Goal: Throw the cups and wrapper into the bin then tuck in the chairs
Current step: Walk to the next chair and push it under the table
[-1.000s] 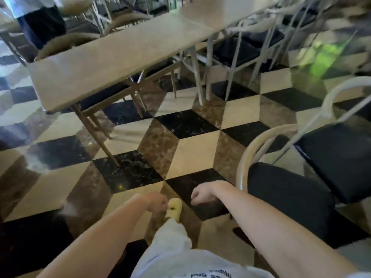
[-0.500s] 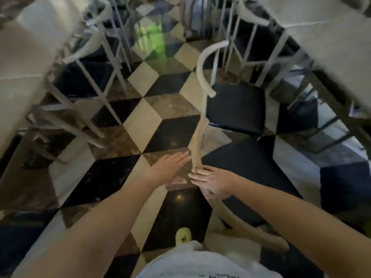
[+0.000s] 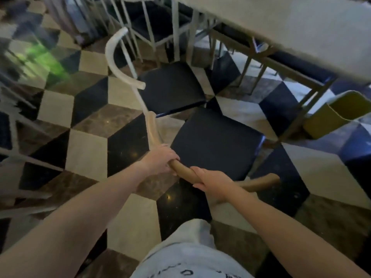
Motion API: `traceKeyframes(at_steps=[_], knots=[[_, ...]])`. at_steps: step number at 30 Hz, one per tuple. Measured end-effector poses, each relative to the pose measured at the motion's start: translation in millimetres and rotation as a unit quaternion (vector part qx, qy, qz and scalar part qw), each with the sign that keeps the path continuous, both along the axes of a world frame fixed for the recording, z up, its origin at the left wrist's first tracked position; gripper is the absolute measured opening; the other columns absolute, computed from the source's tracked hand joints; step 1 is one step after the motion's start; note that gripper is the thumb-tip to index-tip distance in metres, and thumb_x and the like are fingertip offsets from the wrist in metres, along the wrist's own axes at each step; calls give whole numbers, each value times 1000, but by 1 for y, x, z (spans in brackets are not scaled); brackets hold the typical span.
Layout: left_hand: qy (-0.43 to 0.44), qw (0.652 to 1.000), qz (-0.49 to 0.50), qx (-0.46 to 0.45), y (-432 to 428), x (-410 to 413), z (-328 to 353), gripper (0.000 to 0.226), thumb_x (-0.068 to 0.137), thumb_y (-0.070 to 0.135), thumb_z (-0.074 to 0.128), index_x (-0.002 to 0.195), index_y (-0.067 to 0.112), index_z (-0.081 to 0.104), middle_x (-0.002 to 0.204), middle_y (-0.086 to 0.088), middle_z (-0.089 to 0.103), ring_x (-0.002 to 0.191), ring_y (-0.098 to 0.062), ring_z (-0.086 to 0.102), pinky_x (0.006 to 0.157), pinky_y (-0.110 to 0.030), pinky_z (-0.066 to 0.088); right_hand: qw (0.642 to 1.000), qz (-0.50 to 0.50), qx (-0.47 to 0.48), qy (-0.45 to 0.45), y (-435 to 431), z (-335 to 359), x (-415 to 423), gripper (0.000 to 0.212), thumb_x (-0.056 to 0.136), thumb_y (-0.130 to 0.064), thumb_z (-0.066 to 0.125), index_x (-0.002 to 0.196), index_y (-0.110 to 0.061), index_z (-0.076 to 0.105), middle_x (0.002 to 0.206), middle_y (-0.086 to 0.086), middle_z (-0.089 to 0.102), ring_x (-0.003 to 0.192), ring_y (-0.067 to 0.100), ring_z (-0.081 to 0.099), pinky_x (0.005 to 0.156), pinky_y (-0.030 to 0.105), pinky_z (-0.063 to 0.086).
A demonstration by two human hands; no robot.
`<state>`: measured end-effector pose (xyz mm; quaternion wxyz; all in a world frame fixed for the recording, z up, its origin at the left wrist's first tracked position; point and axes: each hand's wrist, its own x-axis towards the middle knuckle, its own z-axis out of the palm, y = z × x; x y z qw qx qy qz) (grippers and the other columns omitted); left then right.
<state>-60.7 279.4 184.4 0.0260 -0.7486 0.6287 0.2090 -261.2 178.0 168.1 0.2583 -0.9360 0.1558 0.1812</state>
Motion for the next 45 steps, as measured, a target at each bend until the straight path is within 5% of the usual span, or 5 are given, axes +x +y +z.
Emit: traceKeyframes(at_steps=[4, 8, 22, 33, 45], knots=[[-12, 999, -35, 7, -3, 0, 2, 35, 80, 35, 71, 114, 27, 67, 109, 8, 67, 108, -12, 58, 102, -30, 39, 995, -95, -16, -23, 10, 0, -10, 42, 93, -45, 50, 130, -25, 46, 115, -3, 62, 99, 16, 62, 89, 35, 51], [-8, 996, -61, 68, -4, 4, 15, 38, 88, 26, 64, 126, 22, 59, 121, 3, 63, 117, -16, 56, 101, -30, 40, 985, -150, -66, -54, 22, 3, -22, 33, 93, -46, 50, 115, -23, 57, 106, -4, 65, 93, 14, 62, 85, 32, 50], [-36, 995, -66, 68, 5, 13, 12, 56, 89, 34, 61, 141, 20, 44, 140, 0, 51, 131, -19, 46, 111, -36, 35, 969, -236, -71, -6, 24, -3, -38, 52, 85, -58, 55, 124, -22, 53, 118, -1, 57, 107, 18, 53, 96, 36, 40], [-59, 959, -186, 206, -47, 83, 8, 29, 84, 31, 67, 112, 33, 63, 110, 10, 63, 106, -12, 58, 98, -36, 47, 973, -213, -87, 13, 7, -15, -35, 48, 88, -64, 42, 112, -26, 60, 104, -7, 64, 93, 13, 56, 89, 32, 37], [-31, 905, -340, 256, -118, 95, 14, 40, 84, 45, 65, 118, 24, 61, 107, 7, 64, 94, -9, 59, 86, -28, 49, 966, -236, -100, 28, -32, 3, -47, 48, 88, -62, 44, 117, -28, 59, 112, -12, 62, 104, 10, 52, 97, 27, 36]])
